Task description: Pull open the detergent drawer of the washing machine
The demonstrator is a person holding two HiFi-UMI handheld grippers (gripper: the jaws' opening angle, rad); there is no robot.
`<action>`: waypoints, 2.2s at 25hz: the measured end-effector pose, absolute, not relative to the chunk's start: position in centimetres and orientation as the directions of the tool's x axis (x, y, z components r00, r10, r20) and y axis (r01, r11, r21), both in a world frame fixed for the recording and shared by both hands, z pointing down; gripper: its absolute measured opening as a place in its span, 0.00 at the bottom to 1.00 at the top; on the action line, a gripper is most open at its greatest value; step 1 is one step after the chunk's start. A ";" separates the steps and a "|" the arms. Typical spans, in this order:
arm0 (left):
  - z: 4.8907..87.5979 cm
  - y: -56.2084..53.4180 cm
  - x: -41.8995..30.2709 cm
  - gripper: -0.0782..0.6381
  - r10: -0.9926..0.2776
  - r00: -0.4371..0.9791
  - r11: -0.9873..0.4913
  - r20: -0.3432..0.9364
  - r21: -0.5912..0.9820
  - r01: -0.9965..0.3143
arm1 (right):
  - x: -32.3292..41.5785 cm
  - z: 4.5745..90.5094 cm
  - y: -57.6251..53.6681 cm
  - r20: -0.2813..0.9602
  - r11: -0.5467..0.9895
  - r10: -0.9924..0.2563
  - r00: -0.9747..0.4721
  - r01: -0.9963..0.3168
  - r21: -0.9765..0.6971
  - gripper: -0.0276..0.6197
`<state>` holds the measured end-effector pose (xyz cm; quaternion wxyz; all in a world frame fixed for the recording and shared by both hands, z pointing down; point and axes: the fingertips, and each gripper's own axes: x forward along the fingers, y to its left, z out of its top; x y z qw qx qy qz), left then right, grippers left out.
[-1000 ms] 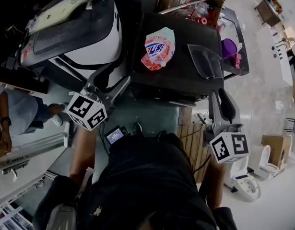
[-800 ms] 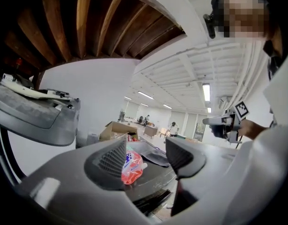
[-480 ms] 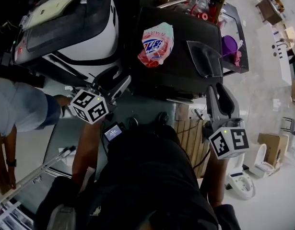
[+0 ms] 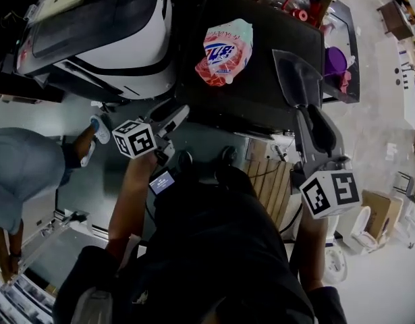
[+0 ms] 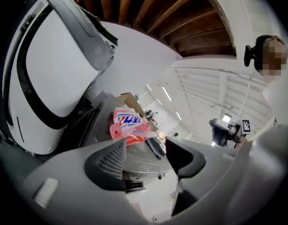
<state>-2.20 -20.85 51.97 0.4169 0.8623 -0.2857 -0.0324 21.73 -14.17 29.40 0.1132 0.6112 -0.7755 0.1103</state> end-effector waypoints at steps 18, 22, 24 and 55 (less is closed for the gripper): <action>69.2 -18.0 1.7 0.53 -0.348 0.871 -0.273 0.348 0.851 -0.449 | 21.8 33.3 -17.2 0.424 0.320 -0.854 -0.301 -0.947 -0.029 0.21; 71.9 -17.4 3.0 0.53 -0.330 0.884 -0.261 0.330 0.868 -0.422 | 22.5 33.8 -17.3 0.442 0.318 -0.847 -0.295 -0.948 -0.024 0.21; 72.5 -17.5 3.4 0.53 -0.348 0.881 -0.277 0.321 0.863 -0.423 | 22.8 34.2 -17.4 0.452 0.317 -0.842 -0.293 -0.948 -0.024 0.21; 71.3 -18.3 4.2 0.64 -0.464 0.885 -0.333 -0.032 0.932 -0.140 | 25.5 40.1 -16.3 0.604 0.257 -0.766 -0.220 -0.966 -0.027 0.21</action>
